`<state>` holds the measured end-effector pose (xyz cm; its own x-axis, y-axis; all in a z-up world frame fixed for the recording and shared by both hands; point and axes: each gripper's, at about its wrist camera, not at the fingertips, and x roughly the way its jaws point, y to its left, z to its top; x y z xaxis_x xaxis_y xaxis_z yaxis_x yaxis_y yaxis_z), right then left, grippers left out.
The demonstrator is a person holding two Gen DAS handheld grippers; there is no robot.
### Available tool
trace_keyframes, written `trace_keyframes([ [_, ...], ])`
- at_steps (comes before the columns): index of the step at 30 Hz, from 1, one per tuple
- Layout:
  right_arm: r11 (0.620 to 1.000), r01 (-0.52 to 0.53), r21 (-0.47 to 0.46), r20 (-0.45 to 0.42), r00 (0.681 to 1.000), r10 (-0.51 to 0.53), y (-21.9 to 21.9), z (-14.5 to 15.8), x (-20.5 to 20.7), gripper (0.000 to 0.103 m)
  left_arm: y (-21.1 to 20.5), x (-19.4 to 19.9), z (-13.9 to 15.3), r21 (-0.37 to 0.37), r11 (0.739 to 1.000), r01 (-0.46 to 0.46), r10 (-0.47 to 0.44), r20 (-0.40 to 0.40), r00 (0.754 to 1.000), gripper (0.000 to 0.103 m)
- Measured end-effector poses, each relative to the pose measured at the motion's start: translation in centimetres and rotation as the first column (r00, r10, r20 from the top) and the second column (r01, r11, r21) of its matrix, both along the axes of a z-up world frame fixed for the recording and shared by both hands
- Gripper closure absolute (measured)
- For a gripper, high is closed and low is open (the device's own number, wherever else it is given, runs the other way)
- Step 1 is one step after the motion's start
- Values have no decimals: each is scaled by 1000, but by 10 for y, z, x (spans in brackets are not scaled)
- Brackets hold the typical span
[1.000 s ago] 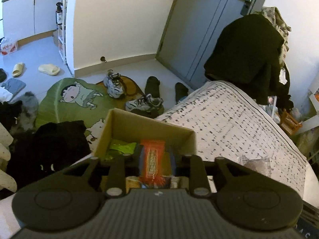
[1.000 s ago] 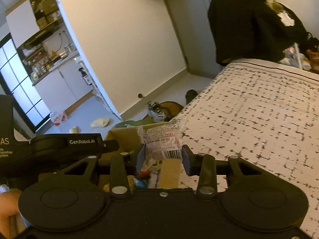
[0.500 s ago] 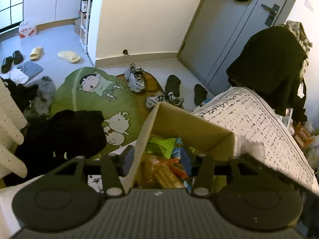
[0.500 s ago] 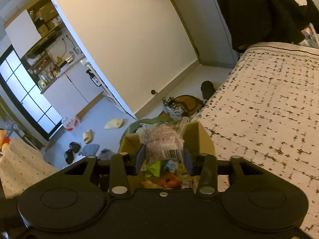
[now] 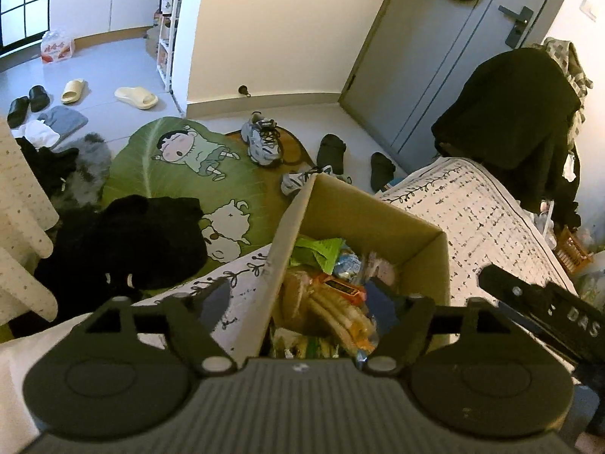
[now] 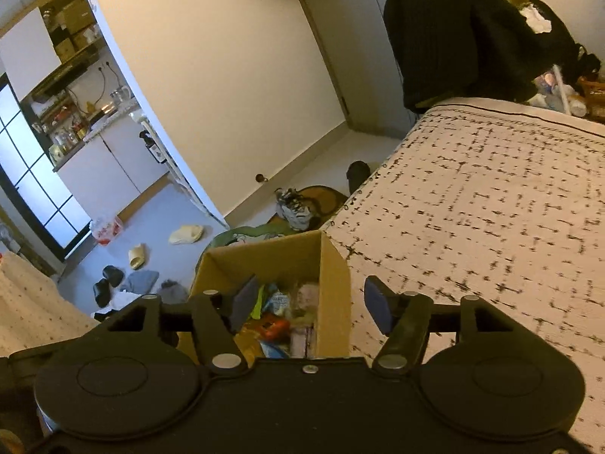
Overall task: Organize snacks
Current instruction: 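Open both grippers to drop the candy bar and wrapper into the box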
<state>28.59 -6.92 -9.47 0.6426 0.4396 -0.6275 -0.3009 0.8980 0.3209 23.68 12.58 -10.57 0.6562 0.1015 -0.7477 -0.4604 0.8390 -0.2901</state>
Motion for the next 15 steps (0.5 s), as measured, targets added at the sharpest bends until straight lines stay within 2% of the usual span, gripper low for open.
trace_keyframes([
  [2, 1000, 0, -19, 8, 1000, 0, -3, 6, -6, 37, -3, -3, 4, 12, 1000, 6, -6, -7, 1000, 21],
  [6, 998, -12, -59, 60, 998, 16, -6, 25, -24, 24, -10, -15, 15, 6, 1000, 19, -19, -3, 1000, 15],
  [12, 997, -22, -72, 112, 993, 30, -13, 45, -42, 17, -19, -35, 37, 9, 998, 62, -62, 20, 998, 13],
  [15, 997, -8, -76, 119, 993, 17, -19, 50, -50, 13, -22, -48, 46, 11, 998, 68, -68, 44, 997, 7],
])
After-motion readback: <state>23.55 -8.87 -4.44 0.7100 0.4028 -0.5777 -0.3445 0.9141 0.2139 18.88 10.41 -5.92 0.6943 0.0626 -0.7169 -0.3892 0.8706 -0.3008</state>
